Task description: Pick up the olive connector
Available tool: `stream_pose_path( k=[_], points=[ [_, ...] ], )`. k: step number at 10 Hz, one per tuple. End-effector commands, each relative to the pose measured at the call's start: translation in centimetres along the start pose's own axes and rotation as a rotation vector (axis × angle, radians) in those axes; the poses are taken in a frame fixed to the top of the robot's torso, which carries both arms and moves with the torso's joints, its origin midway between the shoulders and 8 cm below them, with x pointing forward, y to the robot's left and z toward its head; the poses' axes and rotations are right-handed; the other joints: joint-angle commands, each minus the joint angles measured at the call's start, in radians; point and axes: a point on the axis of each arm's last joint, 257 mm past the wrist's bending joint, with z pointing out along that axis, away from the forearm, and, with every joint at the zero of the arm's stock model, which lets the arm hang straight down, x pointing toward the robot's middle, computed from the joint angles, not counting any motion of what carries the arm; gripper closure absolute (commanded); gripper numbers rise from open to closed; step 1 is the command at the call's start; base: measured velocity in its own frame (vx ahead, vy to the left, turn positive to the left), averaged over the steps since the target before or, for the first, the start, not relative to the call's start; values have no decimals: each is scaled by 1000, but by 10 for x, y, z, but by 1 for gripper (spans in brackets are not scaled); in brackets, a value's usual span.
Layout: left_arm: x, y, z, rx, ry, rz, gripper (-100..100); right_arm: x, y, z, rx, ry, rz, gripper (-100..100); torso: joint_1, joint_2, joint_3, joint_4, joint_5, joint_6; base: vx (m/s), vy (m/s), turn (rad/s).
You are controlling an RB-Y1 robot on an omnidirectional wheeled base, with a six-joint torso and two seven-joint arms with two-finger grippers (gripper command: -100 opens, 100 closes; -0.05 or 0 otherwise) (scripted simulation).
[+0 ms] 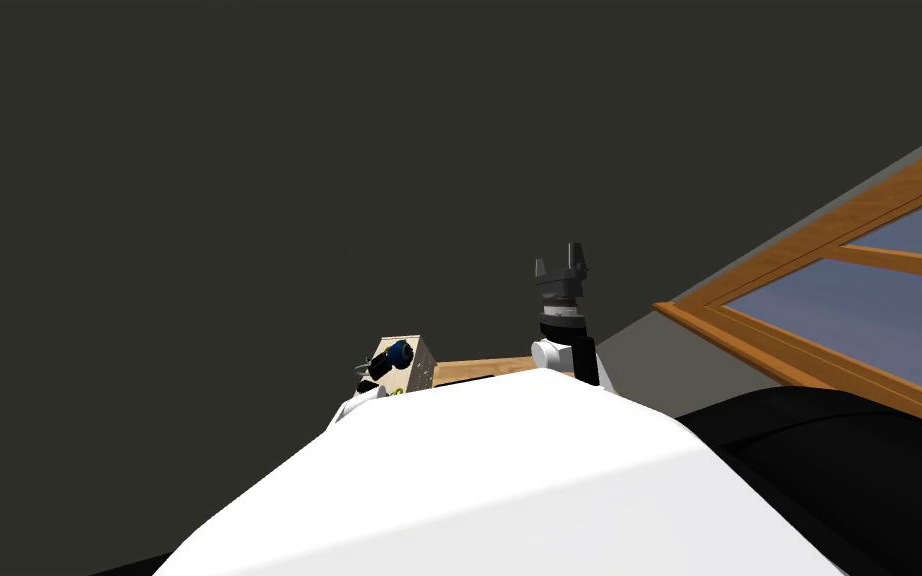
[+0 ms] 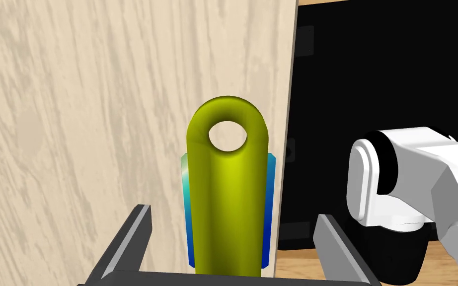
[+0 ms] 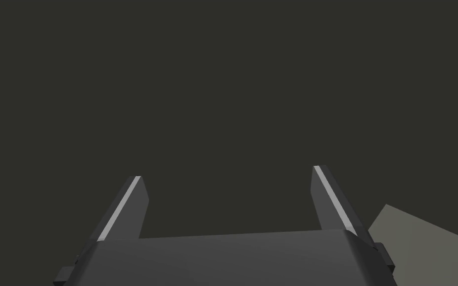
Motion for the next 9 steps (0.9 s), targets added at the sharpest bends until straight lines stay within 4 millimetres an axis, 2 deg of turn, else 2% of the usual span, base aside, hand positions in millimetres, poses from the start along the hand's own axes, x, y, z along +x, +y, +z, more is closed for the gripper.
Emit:
stream_pose_path(
  k=[1, 5, 6, 7, 9],
  points=[
    [0, 0, 0, 0, 0, 0, 100, 0, 0, 0, 0, 0, 0, 0, 0, 0, 0, 0, 0, 0, 0, 0, 0],
    [0, 1, 0, -3, 0, -1, 100, 0, 0, 0, 0, 0, 0, 0, 4, -1, -1, -1, 2, 0, 0, -1, 0],
    [1, 1, 0, -3, 0, -1, 0, 0, 0, 0, 0, 0, 0, 0, 4, -1, -1, -1, 2, 0, 0, 0, 0],
    [6, -4, -8, 0, 0, -9, 100, 0, 0, 0, 0, 0, 0, 0, 5, -1, -1, -1, 2, 0, -32, 1, -61],
    [10, -6, -16, 0, -1, -14, 100, 0, 0, 0, 0, 0, 0, 0, 5, 2, 1, 0, 2, 1, -49, 5, -52]
  ],
)
